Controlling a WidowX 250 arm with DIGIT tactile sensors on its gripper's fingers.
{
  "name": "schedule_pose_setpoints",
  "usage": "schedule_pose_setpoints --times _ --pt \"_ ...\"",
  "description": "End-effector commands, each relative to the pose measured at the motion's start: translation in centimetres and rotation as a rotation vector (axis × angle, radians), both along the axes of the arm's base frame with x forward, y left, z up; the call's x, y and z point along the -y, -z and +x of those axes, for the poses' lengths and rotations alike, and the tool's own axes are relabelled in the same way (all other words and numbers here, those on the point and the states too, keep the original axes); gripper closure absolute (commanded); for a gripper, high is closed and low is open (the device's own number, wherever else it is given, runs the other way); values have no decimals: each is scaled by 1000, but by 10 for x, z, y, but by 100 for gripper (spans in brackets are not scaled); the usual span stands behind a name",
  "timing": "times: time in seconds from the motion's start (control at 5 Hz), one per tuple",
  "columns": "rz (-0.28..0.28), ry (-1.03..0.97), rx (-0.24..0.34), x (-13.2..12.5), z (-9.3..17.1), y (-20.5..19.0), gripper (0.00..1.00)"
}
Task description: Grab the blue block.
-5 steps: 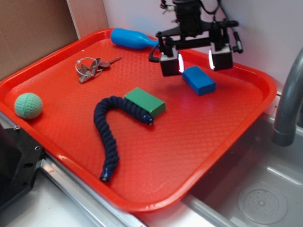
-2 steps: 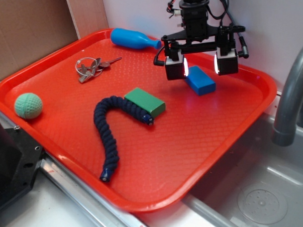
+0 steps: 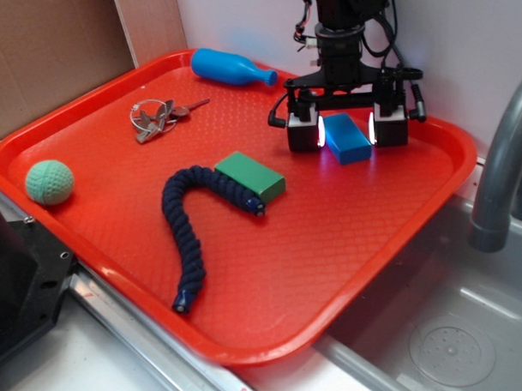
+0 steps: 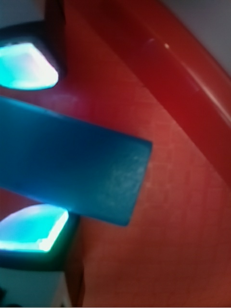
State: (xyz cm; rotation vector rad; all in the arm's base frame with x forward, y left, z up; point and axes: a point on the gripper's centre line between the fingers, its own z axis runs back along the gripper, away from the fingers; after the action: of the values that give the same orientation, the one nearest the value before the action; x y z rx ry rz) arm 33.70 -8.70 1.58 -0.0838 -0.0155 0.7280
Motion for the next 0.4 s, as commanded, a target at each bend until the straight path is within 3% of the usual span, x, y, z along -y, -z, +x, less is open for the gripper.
schedule_pose_setpoints --times 0.0,0.2 --pt "24 -37 11 -12 -2 -10 100" --pt "25 -17 -16 -14 -7 -11 100"
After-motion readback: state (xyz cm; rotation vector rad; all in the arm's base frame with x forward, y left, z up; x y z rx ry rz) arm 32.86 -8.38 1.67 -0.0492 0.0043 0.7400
